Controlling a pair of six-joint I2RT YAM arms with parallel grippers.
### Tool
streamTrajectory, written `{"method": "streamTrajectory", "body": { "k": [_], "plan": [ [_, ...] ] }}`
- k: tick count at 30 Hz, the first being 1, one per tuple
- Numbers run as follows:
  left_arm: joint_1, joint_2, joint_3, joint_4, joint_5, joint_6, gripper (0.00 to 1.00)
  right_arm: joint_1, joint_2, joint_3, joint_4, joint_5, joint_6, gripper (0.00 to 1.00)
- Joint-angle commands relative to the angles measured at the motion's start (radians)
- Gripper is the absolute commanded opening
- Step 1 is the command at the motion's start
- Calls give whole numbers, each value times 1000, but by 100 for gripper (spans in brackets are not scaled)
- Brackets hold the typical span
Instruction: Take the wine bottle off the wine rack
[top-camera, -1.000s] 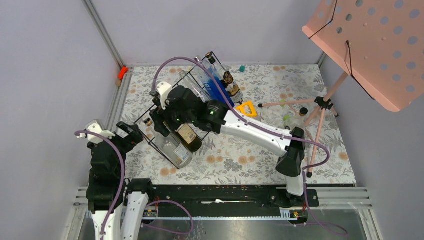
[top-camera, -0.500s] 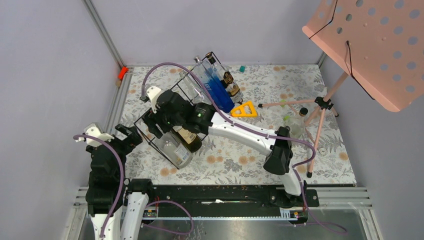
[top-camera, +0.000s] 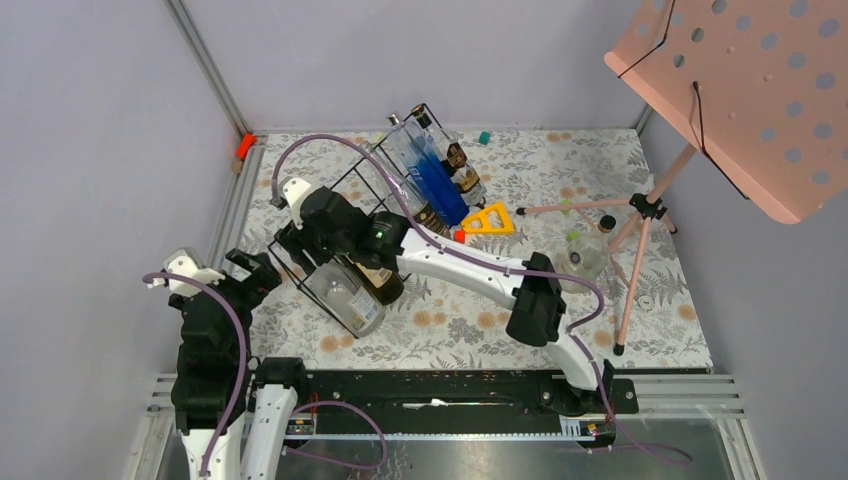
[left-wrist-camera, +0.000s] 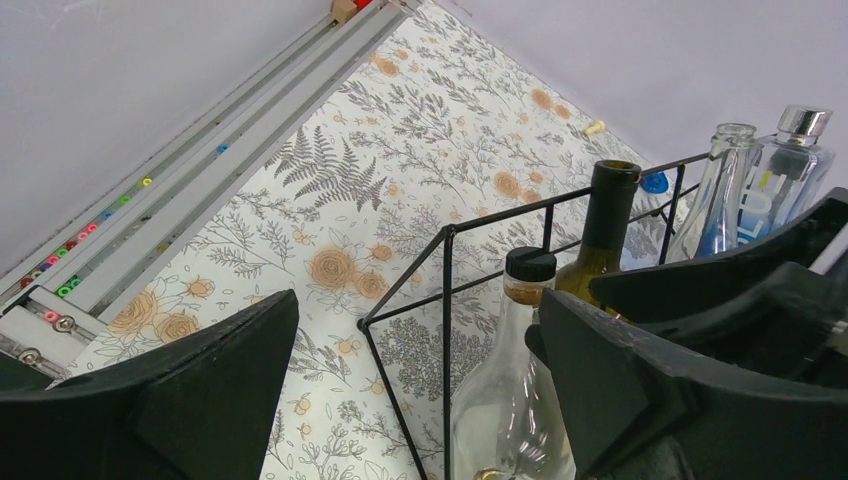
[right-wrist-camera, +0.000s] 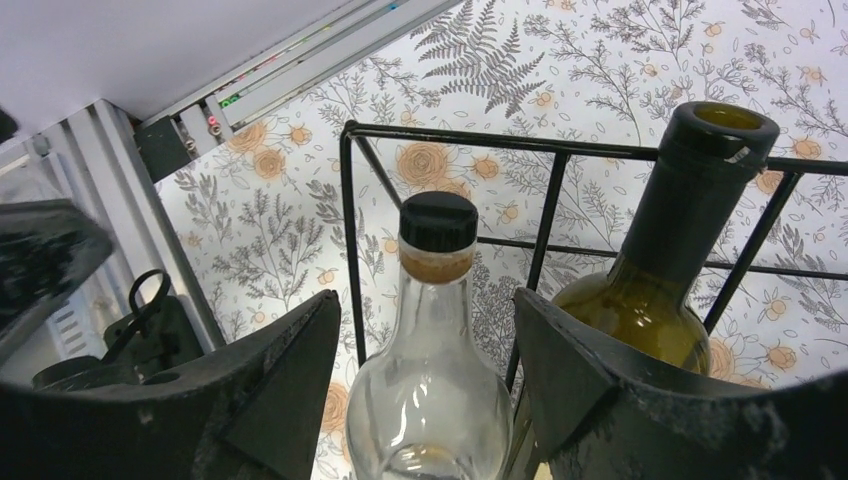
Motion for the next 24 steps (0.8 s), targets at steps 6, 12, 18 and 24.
{"method": "streamTrajectory", "body": {
  "k": [6, 12, 18, 24],
  "plan": [
    [-2, -16, 8, 9, -53, -16, 99, 1, 102, 141, 25, 61, -27, 71],
    [-2, -19, 11, 5, -64, -17, 99, -13, 142, 158, 25, 70, -3, 67],
    [-2, -14, 9, 6, -65, -19, 99, -34, 172, 166, 25, 58, 31, 62],
    [-2, -12, 8, 6, -67, -19, 99, -35, 195, 169, 30, 32, 33, 54]
  ]
}}
